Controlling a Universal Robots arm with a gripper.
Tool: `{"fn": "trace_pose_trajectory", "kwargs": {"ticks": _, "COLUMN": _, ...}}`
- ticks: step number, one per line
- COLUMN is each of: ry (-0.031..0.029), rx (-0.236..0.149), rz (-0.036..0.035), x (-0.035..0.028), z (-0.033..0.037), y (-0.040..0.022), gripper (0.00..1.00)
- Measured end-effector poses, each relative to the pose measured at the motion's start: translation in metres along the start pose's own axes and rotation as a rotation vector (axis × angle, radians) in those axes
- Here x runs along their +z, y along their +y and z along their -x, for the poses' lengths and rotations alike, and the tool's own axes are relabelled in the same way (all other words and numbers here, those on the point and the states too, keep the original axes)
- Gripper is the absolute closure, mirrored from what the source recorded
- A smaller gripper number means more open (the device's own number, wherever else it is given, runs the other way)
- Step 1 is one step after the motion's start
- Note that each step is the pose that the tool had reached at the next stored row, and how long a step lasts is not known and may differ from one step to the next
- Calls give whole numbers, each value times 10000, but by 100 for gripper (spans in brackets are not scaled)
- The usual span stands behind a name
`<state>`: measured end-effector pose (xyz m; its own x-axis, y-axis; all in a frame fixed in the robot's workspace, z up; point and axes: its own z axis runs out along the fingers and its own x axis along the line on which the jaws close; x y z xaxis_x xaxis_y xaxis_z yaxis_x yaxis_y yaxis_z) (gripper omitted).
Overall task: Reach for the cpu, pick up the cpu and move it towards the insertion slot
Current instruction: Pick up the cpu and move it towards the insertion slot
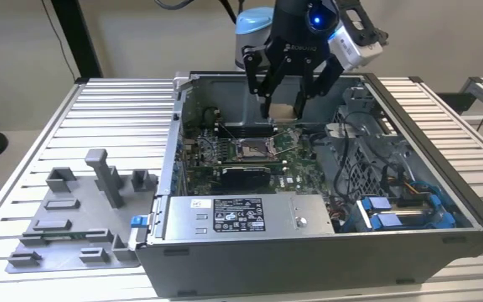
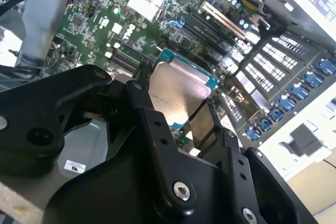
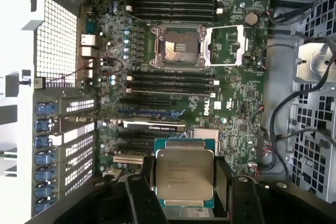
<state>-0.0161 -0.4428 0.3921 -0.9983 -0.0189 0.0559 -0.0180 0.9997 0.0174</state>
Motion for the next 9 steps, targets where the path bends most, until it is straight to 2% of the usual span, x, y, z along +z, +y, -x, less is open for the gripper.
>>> {"fn": "trace_pose_trajectory", "kwargs": {"ticks": 9, "ry": 0, "rx": 0, "rz": -1, "x": 3, "z": 4, "y": 191, "gripper": 100}}
